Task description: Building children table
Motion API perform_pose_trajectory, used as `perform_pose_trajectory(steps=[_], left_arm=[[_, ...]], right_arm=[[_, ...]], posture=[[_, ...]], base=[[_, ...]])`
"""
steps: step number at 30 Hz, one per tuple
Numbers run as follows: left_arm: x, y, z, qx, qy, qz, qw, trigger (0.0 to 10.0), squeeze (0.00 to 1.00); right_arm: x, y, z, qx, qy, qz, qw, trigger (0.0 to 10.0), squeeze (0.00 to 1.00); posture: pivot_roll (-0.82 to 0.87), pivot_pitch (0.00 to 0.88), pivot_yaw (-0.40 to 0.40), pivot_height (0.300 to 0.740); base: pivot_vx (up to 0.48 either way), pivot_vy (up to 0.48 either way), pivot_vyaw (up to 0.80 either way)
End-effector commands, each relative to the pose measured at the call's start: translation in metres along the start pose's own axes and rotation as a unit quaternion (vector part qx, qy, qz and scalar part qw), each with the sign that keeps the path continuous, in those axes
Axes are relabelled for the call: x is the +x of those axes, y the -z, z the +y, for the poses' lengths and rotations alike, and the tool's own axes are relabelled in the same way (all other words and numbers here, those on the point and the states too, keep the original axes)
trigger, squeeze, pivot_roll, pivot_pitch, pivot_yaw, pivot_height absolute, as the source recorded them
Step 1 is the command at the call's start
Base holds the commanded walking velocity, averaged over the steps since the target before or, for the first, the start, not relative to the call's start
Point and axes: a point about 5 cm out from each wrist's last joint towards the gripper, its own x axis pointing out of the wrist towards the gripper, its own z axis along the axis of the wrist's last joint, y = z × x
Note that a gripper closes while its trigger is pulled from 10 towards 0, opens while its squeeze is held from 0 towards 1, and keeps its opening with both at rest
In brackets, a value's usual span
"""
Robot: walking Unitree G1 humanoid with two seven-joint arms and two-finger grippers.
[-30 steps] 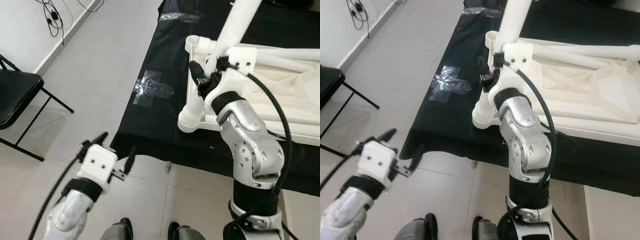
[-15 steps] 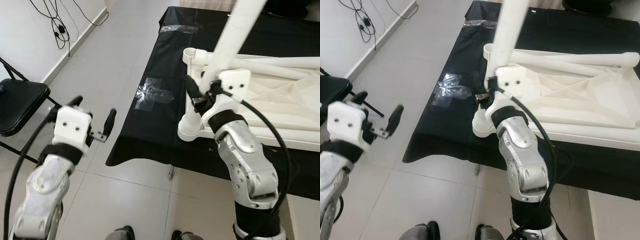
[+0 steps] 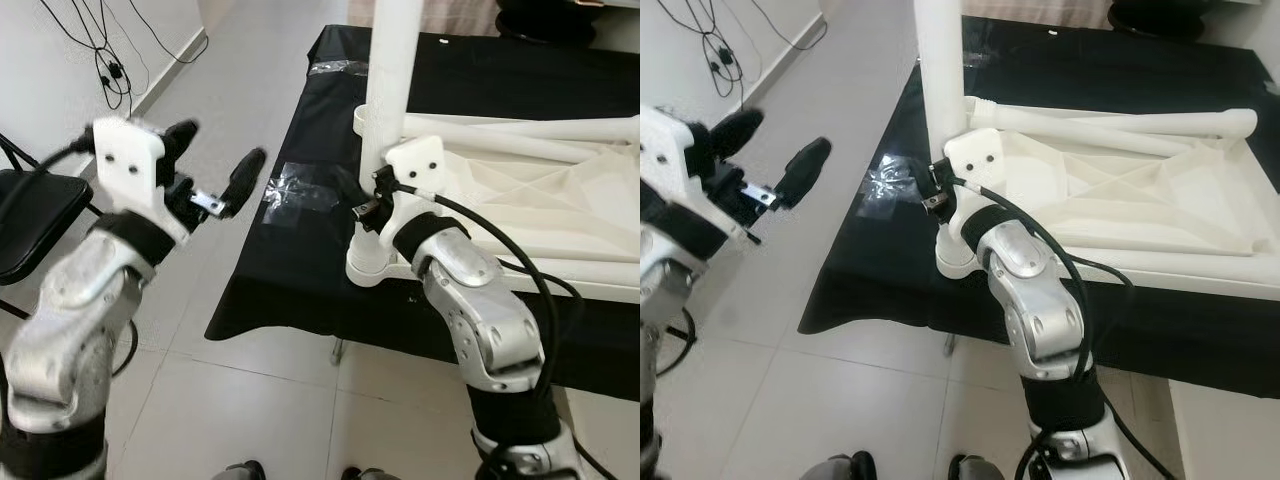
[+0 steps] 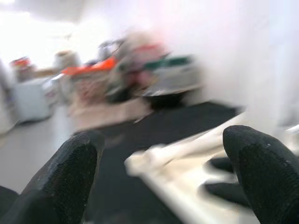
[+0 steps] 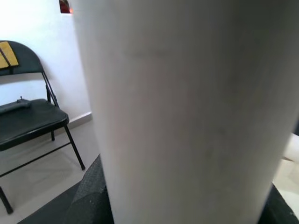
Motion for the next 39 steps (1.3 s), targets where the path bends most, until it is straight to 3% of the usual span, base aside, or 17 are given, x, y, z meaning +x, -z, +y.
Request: perform_pose_trajectory(steps=[1, 3, 5, 8, 16, 17, 20, 23, 25, 26, 28, 30, 34, 39], left_arm=[[0.001, 0.001, -0.003, -0.015, 0.039, 0.015, 0.999, 10.0, 0.00], [0.008, -0.006, -0.005, -0.027, 0.090, 0.013, 0.995, 10.0, 0.00], [0.008, -0.006, -0.005, -0.027, 0.090, 0.013, 0.995, 10.0, 0.00], [0.019, -0.015, -0.001, -0.028, 0.130, 0.005, 0.991, 10.0, 0.00], [0.043, -0.025, 0.003, -0.041, 0.180, -0.008, 0.983, 10.0, 0.00], [0.052, -0.023, 0.002, -0.044, 0.189, -0.007, 0.981, 10.0, 0.00], [0.057, -0.022, 0.003, -0.048, 0.191, -0.006, 0.980, 10.0, 0.00], [0.076, -0.016, 0.002, -0.070, 0.207, 0.000, 0.976, 10.0, 0.00], [0.076, -0.016, 0.002, -0.070, 0.207, 0.000, 0.976, 10.0, 0.00], [0.086, -0.014, 0.000, -0.080, 0.219, 0.002, 0.972, 10.0, 0.00], [0.090, -0.014, -0.001, -0.089, 0.223, 0.001, 0.971, 10.0, 0.00], [0.100, -0.015, -0.004, -0.104, 0.233, -0.001, 0.967, 10.0, 0.00], [0.106, -0.014, -0.005, -0.115, 0.236, -0.002, 0.965, 10.0, 0.00], [0.115, -0.020, -0.016, -0.127, 0.290, -0.003, 0.948, 10.0, 0.00]], right_arm=[[0.003, 0.012, 0.016, 0.028, -0.045, 0.028, 0.998, 10.0, 0.00], [0.004, 0.013, 0.016, 0.038, -0.041, 0.032, 0.998, 10.0, 0.00], [0.004, 0.013, 0.016, 0.038, -0.041, 0.032, 0.998, 10.0, 0.00], [0.005, 0.015, 0.012, 0.060, -0.024, 0.036, 0.997, 10.0, 0.00], [0.004, 0.021, 0.004, 0.152, 0.020, 0.038, 0.987, 10.0, 0.00], [0.004, 0.021, 0.004, 0.165, 0.026, 0.038, 0.985, 10.0, 0.00], [0.004, 0.021, 0.005, 0.167, 0.027, 0.037, 0.985, 10.0, 0.00], [0.003, 0.019, 0.006, 0.171, 0.034, 0.027, 0.984, 10.0, 0.00], [0.003, 0.019, 0.006, 0.171, 0.034, 0.027, 0.984, 10.0, 0.00], [0.002, 0.015, 0.010, 0.169, 0.023, 0.012, 0.985, 10.0, 0.00], [0.001, 0.012, 0.012, 0.166, 0.014, 0.002, 0.986, 10.0, 0.00], [-0.001, 0.004, 0.021, 0.137, -0.018, -0.024, 0.990, 10.0, 0.00], [-0.002, 0.001, 0.026, 0.130, -0.032, -0.033, 0.990, 10.0, 0.00], [-0.002, -0.002, 0.035, 0.093, -0.061, -0.037, 0.993, 10.0, 0.00]], posture=[[0.05, 0.156, -0.041, 0.740], [0.05, 0.156, -0.039, 0.740], [0.05, 0.156, -0.039, 0.740], [0.04, 0.157, -0.033, 0.740], [0.04, 0.163, -0.023, 0.740], [0.04, 0.164, -0.021, 0.740], [0.04, 0.165, -0.017, 0.740], [0.04, 0.169, -0.003, 0.740], [0.04, 0.169, -0.003, 0.740], [0.03, 0.172, 0.003, 0.740], [0.03, 0.174, 0.007, 0.740], [0.04, 0.176, 0.011, 0.740], [0.04, 0.175, 0.012, 0.740], [0.04, 0.176, 0.013, 0.740]], base=[[0.000, 0.000, 0.00], [0.000, 0.000, 0.00], [0.000, 0.000, 0.00], [0.000, 0.000, 0.00], [0.000, 0.000, 0.00], [0.000, 0.000, 0.00], [0.000, 0.000, 0.00], [0.000, 0.000, 0.00], [0.000, 0.000, 0.00], [0.000, 0.000, 0.00], [0.000, 0.000, 0.00], [0.000, 0.000, 0.00], [0.000, 0.000, 0.00], [0.000, 0.000, 0.00]])
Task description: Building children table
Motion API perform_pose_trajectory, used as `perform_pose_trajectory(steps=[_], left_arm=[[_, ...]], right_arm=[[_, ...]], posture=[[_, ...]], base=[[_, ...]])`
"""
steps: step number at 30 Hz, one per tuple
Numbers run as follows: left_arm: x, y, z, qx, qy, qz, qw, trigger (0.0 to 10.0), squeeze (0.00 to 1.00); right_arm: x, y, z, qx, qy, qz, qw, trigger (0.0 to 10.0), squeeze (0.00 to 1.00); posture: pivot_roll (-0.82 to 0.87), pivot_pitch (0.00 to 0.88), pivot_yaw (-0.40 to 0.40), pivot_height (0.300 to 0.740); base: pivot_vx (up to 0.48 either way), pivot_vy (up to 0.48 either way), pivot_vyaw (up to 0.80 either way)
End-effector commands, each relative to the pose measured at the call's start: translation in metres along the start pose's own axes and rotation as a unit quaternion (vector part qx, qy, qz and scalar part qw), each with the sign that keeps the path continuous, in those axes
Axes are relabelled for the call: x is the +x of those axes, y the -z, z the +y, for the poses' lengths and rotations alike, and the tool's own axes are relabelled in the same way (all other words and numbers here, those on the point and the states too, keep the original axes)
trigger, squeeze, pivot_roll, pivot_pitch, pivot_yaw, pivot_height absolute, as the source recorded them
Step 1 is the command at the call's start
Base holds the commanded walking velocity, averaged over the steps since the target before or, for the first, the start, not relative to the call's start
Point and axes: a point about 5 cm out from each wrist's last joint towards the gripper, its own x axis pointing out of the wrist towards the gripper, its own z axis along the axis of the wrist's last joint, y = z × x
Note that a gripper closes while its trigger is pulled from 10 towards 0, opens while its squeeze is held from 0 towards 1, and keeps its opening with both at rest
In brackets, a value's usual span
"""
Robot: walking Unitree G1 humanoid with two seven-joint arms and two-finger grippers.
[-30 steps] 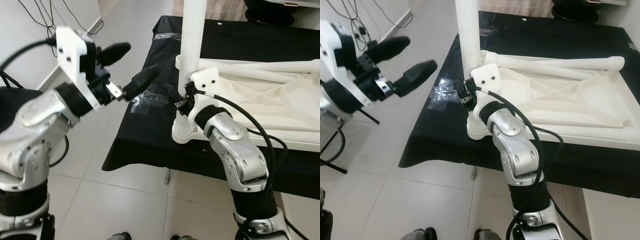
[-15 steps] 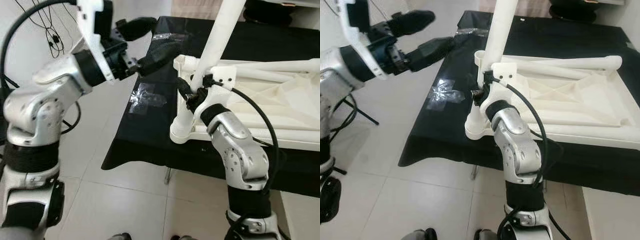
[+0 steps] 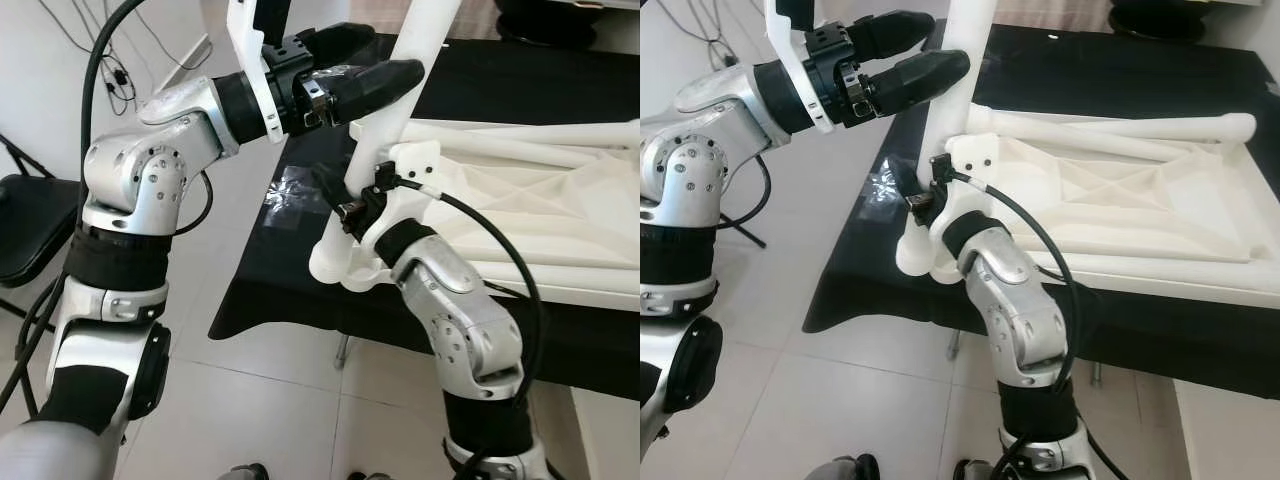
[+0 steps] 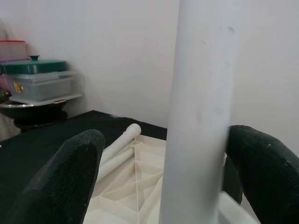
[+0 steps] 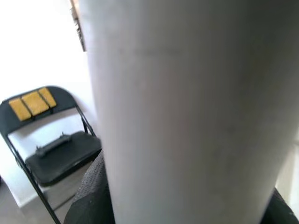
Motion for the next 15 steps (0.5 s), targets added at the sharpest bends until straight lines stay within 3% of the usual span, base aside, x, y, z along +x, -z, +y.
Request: perform_pose_trajectory(steps=[1, 12, 15], left_arm=[[0.008, -0.001, -0.007, -0.006, 0.034, 0.003, 0.999, 10.0, 0.00], [0.007, -0.013, -0.008, 0.009, 0.044, -0.004, 0.999, 10.0, 0.00], [-0.005, -0.021, -0.003, 0.023, 0.011, -0.018, 1.000, 10.0, 0.00]], right_arm=[[0.001, 0.006, 0.014, -0.004, -0.039, 0.011, 0.999, 10.0, 0.00], [0.005, 0.000, 0.008, -0.033, -0.032, -0.005, 0.999, 10.0, 0.00], [0.012, -0.020, -0.025, -0.030, 0.032, -0.044, 0.998, 10.0, 0.00]], posture=[[0.04, 0.176, 0.013, 0.740], [0.04, 0.173, 0.009, 0.740], [0.04, 0.171, 0.006, 0.740]], base=[[0.000, 0.000, 0.00], [0.000, 0.000, 0.00], [0.000, 0.000, 0.00]])
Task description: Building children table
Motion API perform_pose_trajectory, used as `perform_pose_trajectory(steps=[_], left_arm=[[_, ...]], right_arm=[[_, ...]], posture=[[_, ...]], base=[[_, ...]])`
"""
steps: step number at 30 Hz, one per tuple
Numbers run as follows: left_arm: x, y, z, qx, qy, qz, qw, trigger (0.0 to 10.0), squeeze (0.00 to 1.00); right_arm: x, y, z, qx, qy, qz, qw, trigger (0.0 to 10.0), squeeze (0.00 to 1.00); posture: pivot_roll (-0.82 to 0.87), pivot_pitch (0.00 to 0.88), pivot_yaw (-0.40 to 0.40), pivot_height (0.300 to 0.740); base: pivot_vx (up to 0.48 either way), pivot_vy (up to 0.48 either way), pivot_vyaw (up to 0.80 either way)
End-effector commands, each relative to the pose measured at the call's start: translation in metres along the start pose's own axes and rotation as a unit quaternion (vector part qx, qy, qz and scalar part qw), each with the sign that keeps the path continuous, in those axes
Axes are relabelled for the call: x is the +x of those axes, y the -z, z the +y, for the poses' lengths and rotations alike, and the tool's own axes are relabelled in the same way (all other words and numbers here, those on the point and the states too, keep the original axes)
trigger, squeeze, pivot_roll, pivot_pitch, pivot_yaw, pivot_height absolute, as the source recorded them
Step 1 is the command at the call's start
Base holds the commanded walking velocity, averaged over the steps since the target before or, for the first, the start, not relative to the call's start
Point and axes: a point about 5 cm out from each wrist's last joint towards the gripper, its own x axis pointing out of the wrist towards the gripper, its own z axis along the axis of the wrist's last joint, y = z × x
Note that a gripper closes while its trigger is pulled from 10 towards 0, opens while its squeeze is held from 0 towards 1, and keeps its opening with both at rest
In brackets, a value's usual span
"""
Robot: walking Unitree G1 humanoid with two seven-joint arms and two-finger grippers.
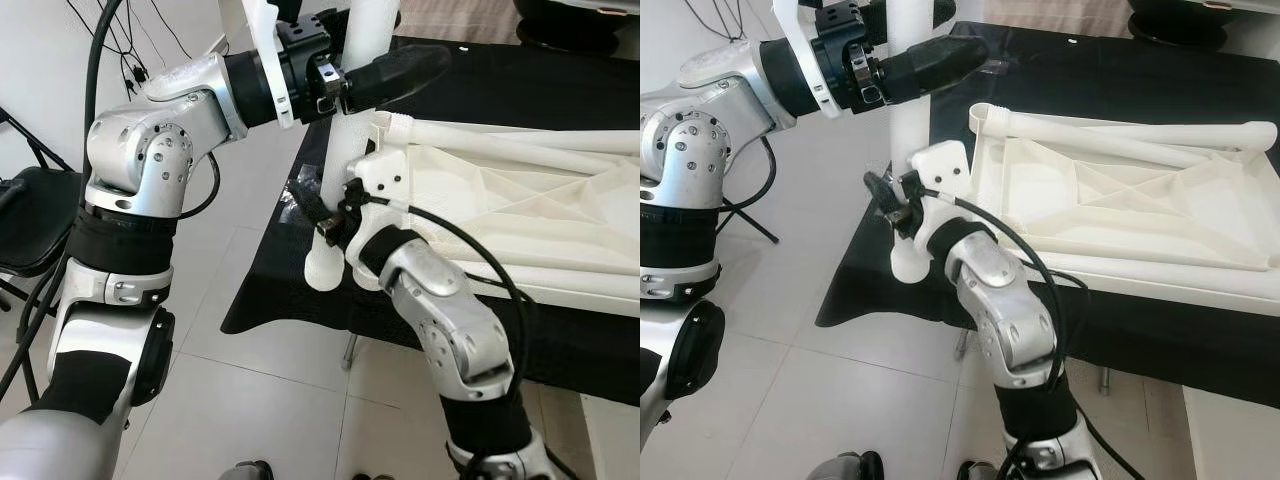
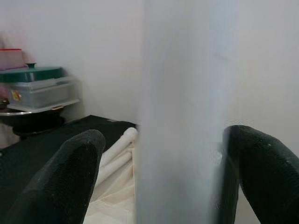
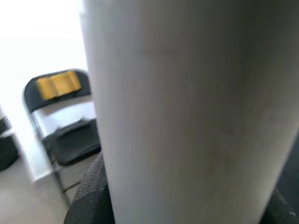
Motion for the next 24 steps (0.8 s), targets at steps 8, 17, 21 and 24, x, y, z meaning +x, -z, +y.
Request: perform_pose_trajectory(steps=[8, 17, 21, 24], left_arm=[[-0.032, -0.031, -0.006, 0.005, -0.046, -0.060, 0.997, 10.0, 0.00], [-0.068, -0.006, -0.036, -0.014, -0.117, -0.021, 0.993, 10.0, 0.00], [-0.099, 0.073, -0.082, -0.066, -0.205, 0.101, 0.971, 10.0, 0.00], [-0.113, 0.114, -0.114, -0.105, -0.250, 0.155, 0.950, 10.0, 0.00]], right_arm=[[0.003, -0.022, -0.058, -0.040, 0.103, -0.040, 0.993, 10.0, 0.00], [0.010, -0.030, -0.081, -0.003, 0.061, -0.067, 0.996, 10.0, 0.00], [-0.011, -0.036, -0.071, 0.055, -0.184, -0.078, 0.978, 10.0, 0.00], [-0.027, -0.028, -0.068, 0.018, -0.277, -0.040, 0.960, 10.0, 0.00]], posture=[[0.05, 0.171, -0.018, 0.740], [0.06, 0.197, -0.042, 0.740], [0.06, 0.224, -0.047, 0.740], [0.06, 0.230, -0.046, 0.740]], base=[[0.000, 0.000, 0.00], [0.000, 0.000, 0.00], [0.000, 0.000, 0.00], [0.000, 0.000, 0.00]])
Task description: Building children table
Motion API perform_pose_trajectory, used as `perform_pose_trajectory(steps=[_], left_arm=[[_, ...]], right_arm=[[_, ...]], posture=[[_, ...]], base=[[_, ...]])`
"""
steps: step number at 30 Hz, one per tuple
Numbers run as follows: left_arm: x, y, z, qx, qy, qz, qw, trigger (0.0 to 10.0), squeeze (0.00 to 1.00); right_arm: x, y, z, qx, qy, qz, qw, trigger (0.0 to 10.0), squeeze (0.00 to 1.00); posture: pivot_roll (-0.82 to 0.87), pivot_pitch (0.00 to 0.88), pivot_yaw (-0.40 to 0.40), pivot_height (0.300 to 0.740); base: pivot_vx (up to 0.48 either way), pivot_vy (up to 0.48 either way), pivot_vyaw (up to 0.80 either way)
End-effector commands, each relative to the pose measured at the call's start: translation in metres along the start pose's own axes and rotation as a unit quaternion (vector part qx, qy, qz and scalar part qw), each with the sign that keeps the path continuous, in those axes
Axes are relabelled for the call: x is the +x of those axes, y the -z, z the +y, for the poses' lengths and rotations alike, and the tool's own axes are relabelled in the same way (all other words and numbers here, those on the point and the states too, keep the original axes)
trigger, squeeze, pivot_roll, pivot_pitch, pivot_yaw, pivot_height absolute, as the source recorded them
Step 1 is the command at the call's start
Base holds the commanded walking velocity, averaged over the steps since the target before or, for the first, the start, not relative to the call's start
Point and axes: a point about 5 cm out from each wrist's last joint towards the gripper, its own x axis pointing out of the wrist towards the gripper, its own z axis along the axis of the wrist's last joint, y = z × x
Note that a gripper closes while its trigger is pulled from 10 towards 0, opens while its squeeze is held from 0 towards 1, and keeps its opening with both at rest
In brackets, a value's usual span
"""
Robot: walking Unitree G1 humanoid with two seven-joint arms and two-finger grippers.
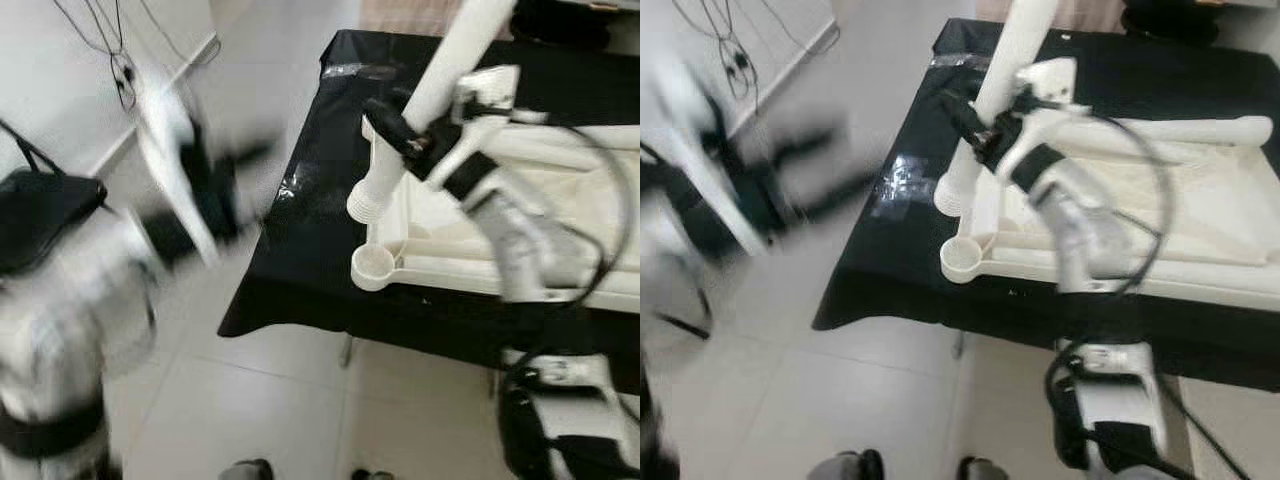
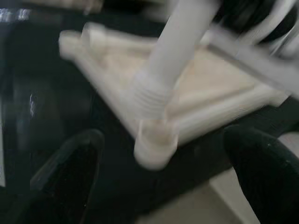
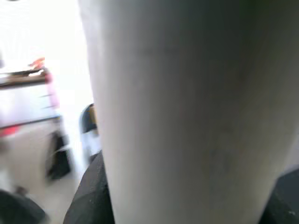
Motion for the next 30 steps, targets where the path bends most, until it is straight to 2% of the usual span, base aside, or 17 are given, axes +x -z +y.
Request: perform_pose_trajectory(steps=[1, 2, 4, 6, 8, 10, 11, 16, 22, 30], left_arm=[[-0.002, 0.006, -0.013, 0.017, -0.007, -0.002, 1.000, 10.0, 0.00], [-0.002, 0.006, -0.013, 0.017, -0.007, -0.002, 1.000, 10.0, 0.00], [-0.010, 0.026, -0.022, -0.004, -0.039, 0.019, 0.999, 10.0, 0.00], [-0.013, 0.033, -0.026, -0.005, -0.051, 0.030, 0.998, 10.0, 0.00], [-0.017, 0.039, -0.030, 0.005, -0.062, 0.046, 0.997, 10.0, 0.00], [-0.025, 0.054, -0.037, 0.029, -0.074, 0.083, 0.993, 10.0, 0.00], [-0.029, 0.060, -0.041, 0.026, -0.078, 0.096, 0.992, 10.0, 0.00], [-0.039, 0.073, -0.050, 0.051, -0.081, 0.122, 0.988, 10.0, 0.00], [-0.048, 0.076, -0.060, 0.030, -0.085, 0.120, 0.989, 10.0, 0.00], [-0.054, 0.072, -0.071, 0.038, -0.079, 0.106, 0.991, 10.0, 0.00]], right_arm=[[-0.003, 0.004, 0.010, -0.001, -0.067, 0.015, 0.998, 10.0, 0.00], [-0.003, 0.004, 0.010, -0.001, -0.067, 0.015, 0.998, 10.0, 0.00], [-0.005, 0.005, 0.009, -0.009, -0.086, 0.029, 0.996, 10.0, 0.00], [-0.005, 0.004, 0.008, -0.009, -0.089, 0.031, 0.995, 10.0, 0.00], [-0.004, 0.003, 0.007, -0.010, -0.097, 0.031, 0.995, 10.0, 0.00], [-0.001, 0.003, 0.007, -0.008, -0.130, 0.035, 0.991, 10.0, 0.00], [0.001, 0.003, 0.007, -0.006, -0.144, 0.035, 0.989, 10.0, 0.00], [0.004, 0.002, 0.003, -0.003, -0.169, 0.035, 0.985, 10.0, 0.00], [0.016, 0.000, 0.000, -0.012, -0.199, 0.039, 0.979, 10.0, 0.00], [0.018, -0.012, 0.001, -0.020, -0.254, 0.040, 0.966, 10.0, 0.00]], posture=[[0.06, 0.230, -0.046, 0.740], [0.06, 0.230, -0.046, 0.740], [0.05, 0.248, -0.052, 0.740], [0.05, 0.250, -0.052, 0.740], [0.06, 0.260, -0.051, 0.740], [0.06, 0.282, -0.052, 0.740], [0.06, 0.287, -0.051, 0.740], [0.06, 0.307, -0.052, 0.740], [0.06, 0.366, -0.037, 0.740], [0.08, 0.406, -0.025, 0.740]], base=[[0.000, 0.000, 0.00], [0.000, 0.000, 0.00], [0.000, 0.000, 0.00], [0.000, 0.000, 0.00], [0.000, 0.000, 0.00], [0.000, 0.000, 0.00], [0.000, 0.000, 0.00], [0.000, 0.000, 0.00], [0.000, 0.000, 0.00], [0.000, 0.000, 0.00]])
